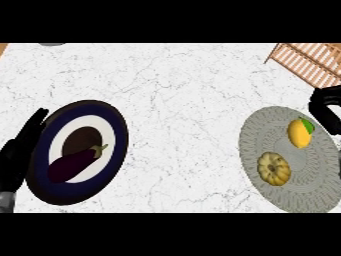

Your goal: Pick the lemon from the placemat and place it in the tiered shelf

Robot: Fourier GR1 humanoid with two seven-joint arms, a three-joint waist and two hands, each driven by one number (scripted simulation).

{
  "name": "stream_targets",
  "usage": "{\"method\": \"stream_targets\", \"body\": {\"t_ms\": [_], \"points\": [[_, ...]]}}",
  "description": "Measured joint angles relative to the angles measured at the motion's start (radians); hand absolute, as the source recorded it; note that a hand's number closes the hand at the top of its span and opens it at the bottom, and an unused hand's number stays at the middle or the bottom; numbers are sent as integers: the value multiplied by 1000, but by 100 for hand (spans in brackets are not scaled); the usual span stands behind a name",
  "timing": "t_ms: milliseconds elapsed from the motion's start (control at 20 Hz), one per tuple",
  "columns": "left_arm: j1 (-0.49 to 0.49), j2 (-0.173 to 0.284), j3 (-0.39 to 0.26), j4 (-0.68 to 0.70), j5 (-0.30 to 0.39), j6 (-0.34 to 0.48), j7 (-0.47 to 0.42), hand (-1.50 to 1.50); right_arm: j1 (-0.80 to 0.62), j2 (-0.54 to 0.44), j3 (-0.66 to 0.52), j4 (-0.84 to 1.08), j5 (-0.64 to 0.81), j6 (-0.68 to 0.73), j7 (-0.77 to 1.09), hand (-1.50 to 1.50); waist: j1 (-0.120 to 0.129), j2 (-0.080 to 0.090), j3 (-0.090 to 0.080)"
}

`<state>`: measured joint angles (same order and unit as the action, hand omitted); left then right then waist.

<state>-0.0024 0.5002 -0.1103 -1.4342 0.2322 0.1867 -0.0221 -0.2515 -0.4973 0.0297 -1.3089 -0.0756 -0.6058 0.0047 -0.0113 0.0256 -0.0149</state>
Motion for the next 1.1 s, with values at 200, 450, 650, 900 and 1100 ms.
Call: {"method": "stream_targets", "body": {"t_ms": [200,450,650,900,1100], "points": [[15,-7,10,9,38,-26,30,0,-8,70,30,104,173,-266,59,-150,24,-11,7],[15,-2,35,27,68,-56,54,0,-87,131,121,222,410,-408,274,-150,26,-22,9],[14,-3,32,26,65,-56,66,0,-127,114,152,347,577,-389,470,-150,23,-28,5],[12,-7,37,34,63,-51,71,0,-198,76,201,433,718,-229,734,-150,13,-35,3],[10,-2,39,33,66,-61,77,0,-270,69,259,463,755,10,910,-150,18,-37,4]]}}
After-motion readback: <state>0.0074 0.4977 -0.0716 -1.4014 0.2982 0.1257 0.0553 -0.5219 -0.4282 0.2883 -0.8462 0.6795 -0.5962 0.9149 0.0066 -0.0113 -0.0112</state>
